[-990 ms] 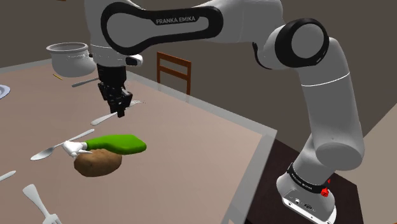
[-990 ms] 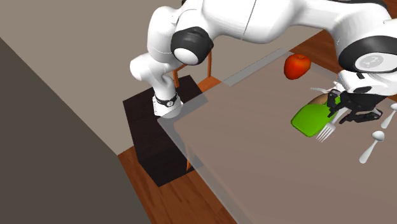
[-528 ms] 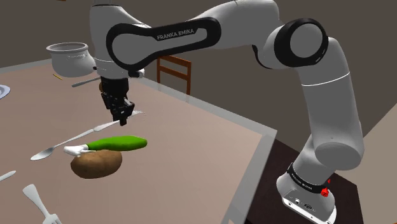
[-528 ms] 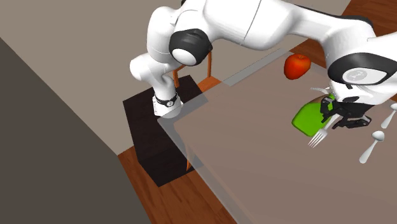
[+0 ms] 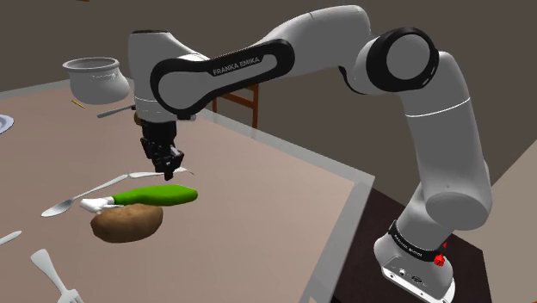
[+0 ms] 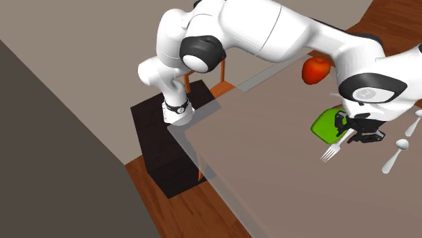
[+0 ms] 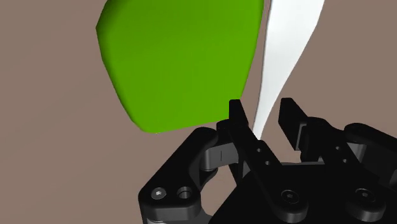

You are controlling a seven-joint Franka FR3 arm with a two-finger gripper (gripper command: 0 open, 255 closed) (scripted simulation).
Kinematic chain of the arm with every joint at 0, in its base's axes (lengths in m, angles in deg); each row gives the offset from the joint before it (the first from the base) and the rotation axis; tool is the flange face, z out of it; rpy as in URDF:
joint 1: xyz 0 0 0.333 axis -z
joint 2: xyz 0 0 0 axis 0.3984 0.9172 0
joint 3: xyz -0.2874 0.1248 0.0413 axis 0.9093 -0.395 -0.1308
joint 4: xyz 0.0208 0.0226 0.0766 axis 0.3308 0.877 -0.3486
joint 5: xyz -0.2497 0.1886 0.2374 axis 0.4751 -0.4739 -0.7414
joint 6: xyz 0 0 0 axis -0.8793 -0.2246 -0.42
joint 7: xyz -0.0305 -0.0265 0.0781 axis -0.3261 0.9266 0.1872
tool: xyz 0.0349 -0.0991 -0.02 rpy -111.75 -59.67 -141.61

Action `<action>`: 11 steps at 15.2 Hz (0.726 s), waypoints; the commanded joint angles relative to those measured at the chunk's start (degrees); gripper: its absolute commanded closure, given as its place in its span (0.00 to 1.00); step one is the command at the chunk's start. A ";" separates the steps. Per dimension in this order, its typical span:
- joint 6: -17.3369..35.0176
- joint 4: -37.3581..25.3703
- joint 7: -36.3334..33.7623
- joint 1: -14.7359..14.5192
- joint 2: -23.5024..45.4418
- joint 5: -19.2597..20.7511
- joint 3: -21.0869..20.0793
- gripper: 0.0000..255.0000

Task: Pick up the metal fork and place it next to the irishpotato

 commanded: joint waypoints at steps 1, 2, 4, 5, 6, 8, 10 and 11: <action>0.96 1.08 -0.01 0.01 0.77 0.31 0.34 1.00; 1.59 1.52 -0.06 0.01 1.00 0.47 0.45 1.00; 2.82 2.34 -0.17 -0.01 1.50 0.78 0.70 1.00; 3.38 2.69 -0.22 -0.02 1.74 0.94 0.82 1.00; 3.39 2.70 -0.22 -0.02 1.74 0.94 0.82 1.00; 3.38 2.69 -0.23 -0.02 1.74 0.94 0.81 1.00; 3.38 2.69 -0.23 -0.02 1.74 0.94 0.81 1.00; 3.38 2.69 -0.23 -0.02 1.74 0.95 0.81 1.00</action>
